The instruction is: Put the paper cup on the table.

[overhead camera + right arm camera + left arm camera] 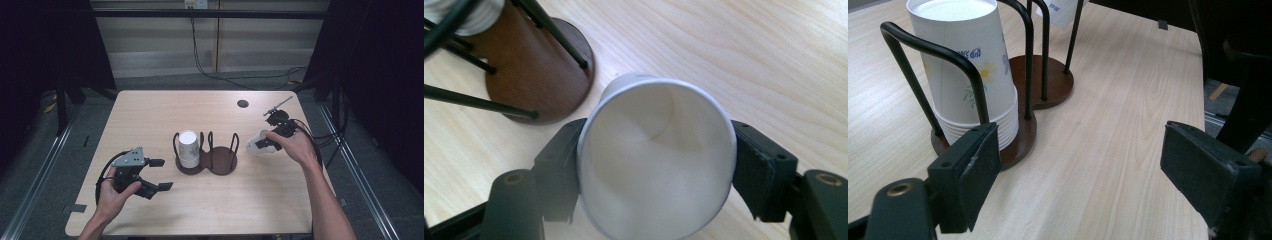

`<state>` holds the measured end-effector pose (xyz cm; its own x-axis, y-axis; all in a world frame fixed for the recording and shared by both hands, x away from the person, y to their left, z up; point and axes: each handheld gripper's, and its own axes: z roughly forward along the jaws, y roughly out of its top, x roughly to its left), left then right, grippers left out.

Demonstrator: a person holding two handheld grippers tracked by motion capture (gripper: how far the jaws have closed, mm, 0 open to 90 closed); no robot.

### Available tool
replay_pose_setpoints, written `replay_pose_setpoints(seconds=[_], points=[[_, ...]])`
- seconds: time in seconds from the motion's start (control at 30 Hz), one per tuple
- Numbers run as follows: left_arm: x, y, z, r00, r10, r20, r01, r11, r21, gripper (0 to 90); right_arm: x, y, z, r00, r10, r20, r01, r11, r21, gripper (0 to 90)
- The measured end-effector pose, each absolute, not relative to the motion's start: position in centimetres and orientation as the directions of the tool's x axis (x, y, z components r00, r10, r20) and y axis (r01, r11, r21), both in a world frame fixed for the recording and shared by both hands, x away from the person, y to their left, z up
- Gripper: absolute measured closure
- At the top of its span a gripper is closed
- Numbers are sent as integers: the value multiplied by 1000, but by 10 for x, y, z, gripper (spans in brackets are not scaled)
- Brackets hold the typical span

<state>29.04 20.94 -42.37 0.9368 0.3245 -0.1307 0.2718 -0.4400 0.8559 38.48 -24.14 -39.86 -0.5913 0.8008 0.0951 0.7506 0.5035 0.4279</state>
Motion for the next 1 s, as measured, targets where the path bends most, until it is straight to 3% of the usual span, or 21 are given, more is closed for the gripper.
replay_pose_setpoints(seconds=[0.4, 1.0], points=[[291, 212, -424, 936, 327, -131, 272, -438, 857, 163, 401, -232, -409, -589, 807, 42, 770, 544, 333, 282], [292, 216, -425, 932, 335, -136, 280, -432, 858, 163, 411, -233, -418, -568, 822, 41, 789, 529, 313, 246]])
